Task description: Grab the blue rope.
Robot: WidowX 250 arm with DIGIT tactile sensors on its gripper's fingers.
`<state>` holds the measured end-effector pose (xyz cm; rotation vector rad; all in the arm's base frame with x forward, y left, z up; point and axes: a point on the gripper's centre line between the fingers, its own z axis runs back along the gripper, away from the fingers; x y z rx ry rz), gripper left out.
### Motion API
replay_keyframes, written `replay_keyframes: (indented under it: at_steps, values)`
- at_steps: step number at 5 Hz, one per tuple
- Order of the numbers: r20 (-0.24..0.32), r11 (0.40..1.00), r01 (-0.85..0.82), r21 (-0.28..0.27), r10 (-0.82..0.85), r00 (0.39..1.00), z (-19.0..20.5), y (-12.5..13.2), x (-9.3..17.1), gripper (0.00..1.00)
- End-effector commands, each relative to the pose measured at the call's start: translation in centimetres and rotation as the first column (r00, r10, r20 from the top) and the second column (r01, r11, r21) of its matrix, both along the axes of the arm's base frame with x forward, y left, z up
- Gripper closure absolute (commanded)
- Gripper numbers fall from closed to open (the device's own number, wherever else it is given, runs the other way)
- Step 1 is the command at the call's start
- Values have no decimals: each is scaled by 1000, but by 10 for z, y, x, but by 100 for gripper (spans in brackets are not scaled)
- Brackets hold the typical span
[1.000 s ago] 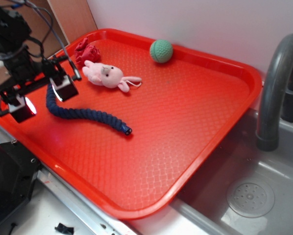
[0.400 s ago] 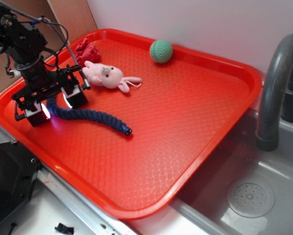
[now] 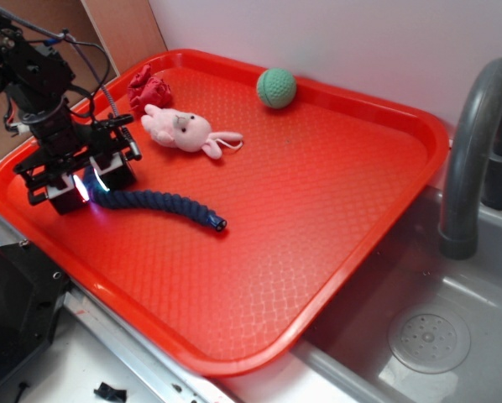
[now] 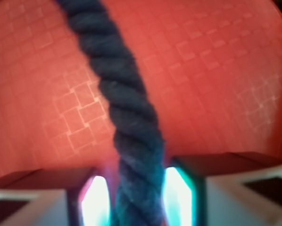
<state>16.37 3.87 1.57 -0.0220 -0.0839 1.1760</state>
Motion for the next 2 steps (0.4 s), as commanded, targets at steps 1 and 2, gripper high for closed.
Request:
replay_keyframes:
  at_steps: [1,2]
  values:
    - [-44,862,496,103,-495,868,62,-32,26,100]
    - [-39,717,697,10,-696,717,104,-72,31,100]
